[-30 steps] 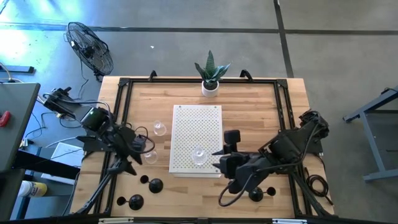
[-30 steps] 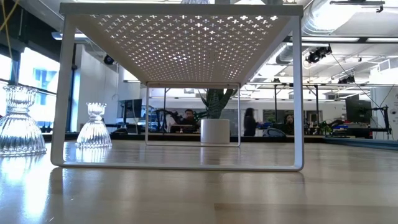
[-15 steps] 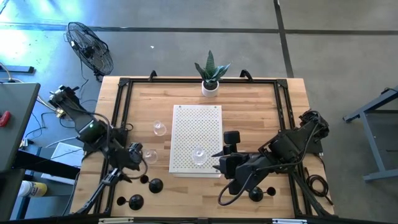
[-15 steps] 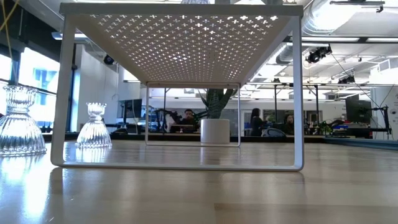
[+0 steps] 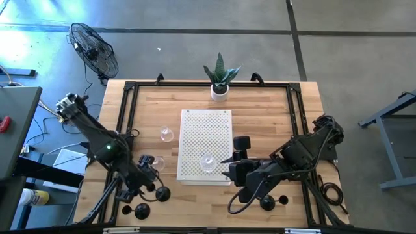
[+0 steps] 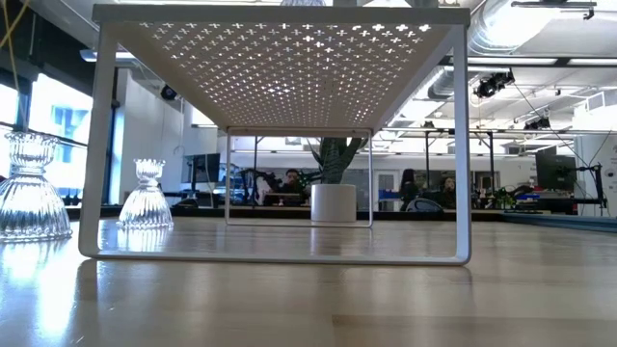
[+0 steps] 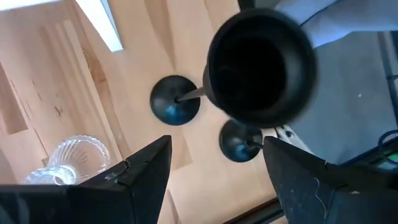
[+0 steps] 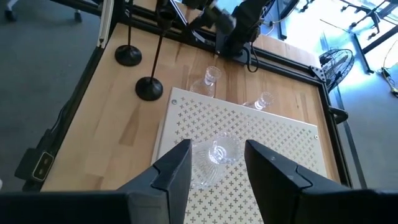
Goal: Pick & Place candle stick holders
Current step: Put the top black candle holder on the shelf
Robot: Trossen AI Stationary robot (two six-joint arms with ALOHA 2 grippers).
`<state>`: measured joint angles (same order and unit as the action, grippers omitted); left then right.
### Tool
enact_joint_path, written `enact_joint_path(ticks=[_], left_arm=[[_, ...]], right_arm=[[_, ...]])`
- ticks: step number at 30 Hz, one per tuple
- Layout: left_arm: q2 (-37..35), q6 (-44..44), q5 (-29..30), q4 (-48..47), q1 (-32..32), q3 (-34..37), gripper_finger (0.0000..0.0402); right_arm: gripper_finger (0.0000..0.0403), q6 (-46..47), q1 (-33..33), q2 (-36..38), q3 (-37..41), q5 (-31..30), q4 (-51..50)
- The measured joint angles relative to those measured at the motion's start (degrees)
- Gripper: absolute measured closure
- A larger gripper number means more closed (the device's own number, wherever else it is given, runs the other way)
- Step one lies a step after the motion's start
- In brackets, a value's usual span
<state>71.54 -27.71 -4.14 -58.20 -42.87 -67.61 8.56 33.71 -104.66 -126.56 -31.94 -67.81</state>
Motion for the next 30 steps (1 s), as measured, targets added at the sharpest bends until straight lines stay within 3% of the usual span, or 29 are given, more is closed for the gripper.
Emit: enact_joint_path(ticks=[10,30], left_arm=[[6.7,0.4,-0.3,3.0,0.1,0.0,0.0152],[6.9,0.5,2.0,3.7,0.1,0.0,0.0152]], right_arm=[[0.0261,0.4,0.0,0.0,0.0,0.6,0.0],[0.0261,0.4,0.0,0.0,0.0,0.7,0.3]])
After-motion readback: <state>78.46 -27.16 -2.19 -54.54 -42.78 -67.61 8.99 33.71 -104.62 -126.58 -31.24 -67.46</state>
